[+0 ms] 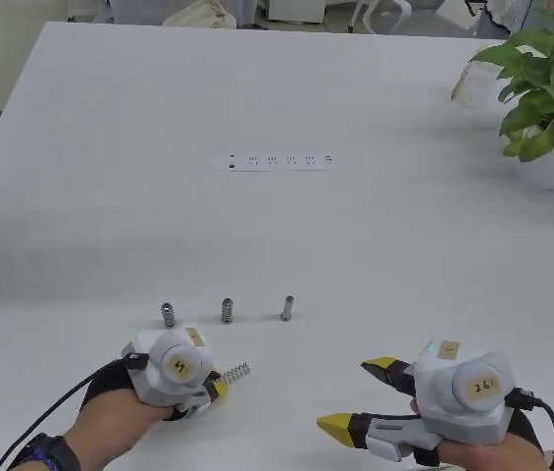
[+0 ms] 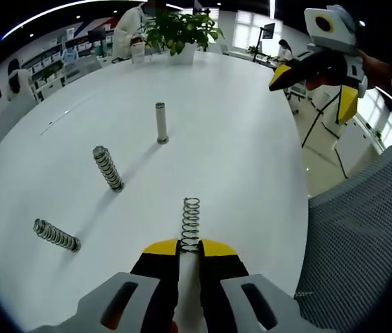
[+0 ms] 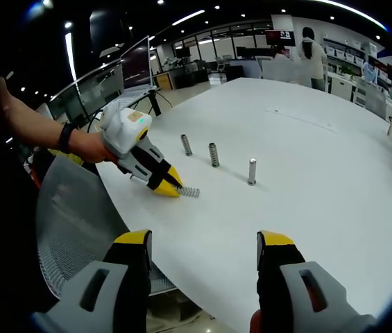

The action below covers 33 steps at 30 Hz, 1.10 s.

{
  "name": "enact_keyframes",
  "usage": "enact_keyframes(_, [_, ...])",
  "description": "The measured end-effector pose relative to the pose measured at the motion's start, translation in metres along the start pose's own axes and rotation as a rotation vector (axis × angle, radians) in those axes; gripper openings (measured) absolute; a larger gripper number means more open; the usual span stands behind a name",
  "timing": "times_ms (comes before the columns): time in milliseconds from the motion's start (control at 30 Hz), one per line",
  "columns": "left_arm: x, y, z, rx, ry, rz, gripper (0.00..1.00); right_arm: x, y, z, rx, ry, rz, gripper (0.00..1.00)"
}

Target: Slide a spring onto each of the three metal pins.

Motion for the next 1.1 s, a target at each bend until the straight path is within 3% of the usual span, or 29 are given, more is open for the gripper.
enact_keyframes(233, [0.016, 0.018, -0.001, -0.02, 0.015, 0.002, 0.03, -0.003, -0.007, 0.005, -0.022, 0.01, -0.001, 0.6])
enact_keyframes(567, [0.025, 0.039, -0.001, -0.05, 0.038, -0.022, 0.02, -0.003, -0.019, 0.016, -0.071, 0.017, 0.004, 0.56])
enact_keyframes(1100, [0.042, 0.062, -0.011, -0.071, 0.066, -0.04, 0.02, -0.003, -0.037, 0.031, -0.143, 0.027, 0.014, 0.53])
Point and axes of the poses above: the centre of the closed fingertips' face, and the gripper's own axes: y roughly backward along the fingers, z roughly to its left, x roughly out of its underside, the point moved 8 cm from there along y, roughly backward along the fingers, and after that the axes turned 1 degree about -z, right-handed, at the moved point
